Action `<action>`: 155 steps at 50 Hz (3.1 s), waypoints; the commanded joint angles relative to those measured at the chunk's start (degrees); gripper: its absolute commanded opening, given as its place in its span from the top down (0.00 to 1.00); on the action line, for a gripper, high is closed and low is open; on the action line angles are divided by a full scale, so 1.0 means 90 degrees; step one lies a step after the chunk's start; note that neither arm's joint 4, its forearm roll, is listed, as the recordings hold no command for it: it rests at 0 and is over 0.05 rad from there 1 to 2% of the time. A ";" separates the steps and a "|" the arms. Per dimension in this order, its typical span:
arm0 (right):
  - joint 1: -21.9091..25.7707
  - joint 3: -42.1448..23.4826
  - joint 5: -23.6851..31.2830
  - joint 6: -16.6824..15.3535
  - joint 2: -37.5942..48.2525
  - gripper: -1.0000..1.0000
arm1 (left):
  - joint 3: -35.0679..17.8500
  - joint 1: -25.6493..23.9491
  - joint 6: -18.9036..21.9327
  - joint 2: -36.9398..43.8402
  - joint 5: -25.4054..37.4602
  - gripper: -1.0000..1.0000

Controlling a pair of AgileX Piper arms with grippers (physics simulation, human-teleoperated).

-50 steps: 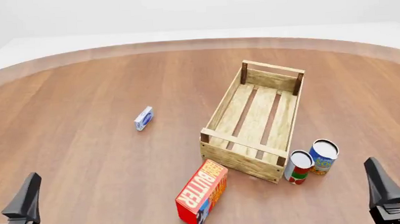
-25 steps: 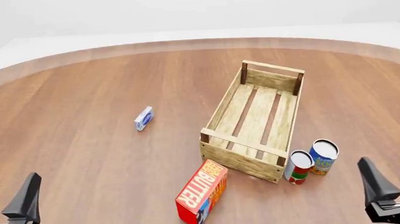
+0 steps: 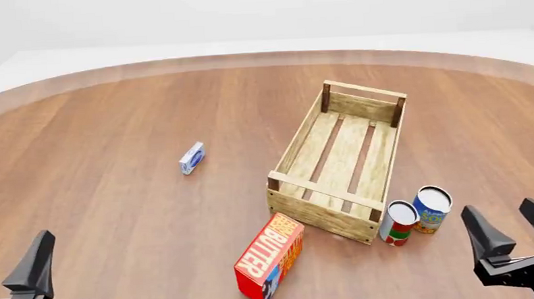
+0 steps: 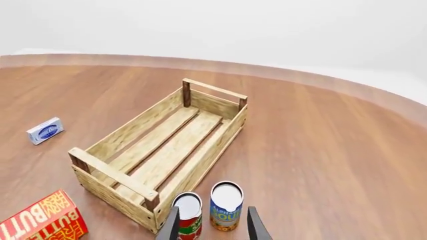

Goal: Pick up the tomato sauce, and put it in the wooden tray.

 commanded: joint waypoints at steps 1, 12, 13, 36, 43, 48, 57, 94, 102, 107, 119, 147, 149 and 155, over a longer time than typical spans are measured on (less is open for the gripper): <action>0.0150 -0.0141 -0.0098 -0.0055 0.0503 0.00 | 0.0000 0.0000 0.0000 0.0000 0.0000 0.00; 0.0189 -0.0244 -0.0045 0.0011 0.0740 0.00 | 0.0000 0.0000 0.0000 0.0000 0.0000 0.00; 0.0189 -0.0244 -0.0043 0.0011 0.0739 0.00 | 0.0000 0.0000 0.0000 0.0000 0.0000 0.00; 0.0395 -0.0420 -0.0130 -0.0039 0.1515 0.00 | 0.0000 0.0000 0.0000 0.0000 0.0000 0.00; 0.0443 -0.0484 -0.0130 -0.0051 0.1724 0.00 | 0.0000 0.0000 0.0000 0.0000 0.0000 0.00; 0.0565 -0.0464 -0.0336 -0.0019 0.2128 0.00 | 0.0000 0.0000 0.0000 0.0000 0.0000 0.00; 0.0689 -0.0547 -0.0590 -0.0045 0.2648 0.00 | 0.0000 0.0000 0.0000 0.0000 0.0000 0.00; 0.0715 -0.0427 -0.1904 -0.0002 0.4295 0.00 | 0.0000 0.0000 0.0000 0.0000 0.0000 0.00; 0.0730 -0.0302 -0.2285 -0.0012 0.4680 0.00 | 0.0000 0.0000 0.0000 0.0000 0.0000 0.00; 0.0695 -0.0277 -0.2371 -0.0007 0.4750 0.00 | 0.0000 0.0000 0.0000 0.0000 0.0000 0.00; 0.0667 -0.0228 -0.2804 -0.0010 0.5228 0.00 | 0.0000 0.0000 0.0000 0.0000 0.0000 0.00; 0.0710 -0.0174 -0.3471 0.0047 0.6023 0.00 | 0.0000 0.0000 0.0000 0.0000 0.0000 0.00; 0.0721 -0.0167 -0.3524 0.0071 0.6082 0.00 | 0.0000 0.0000 0.0000 0.0000 0.0000 0.00; 0.0714 -0.0145 -0.3644 0.0073 0.6212 0.00 | 0.0000 0.0000 0.0000 0.0000 0.0000 0.00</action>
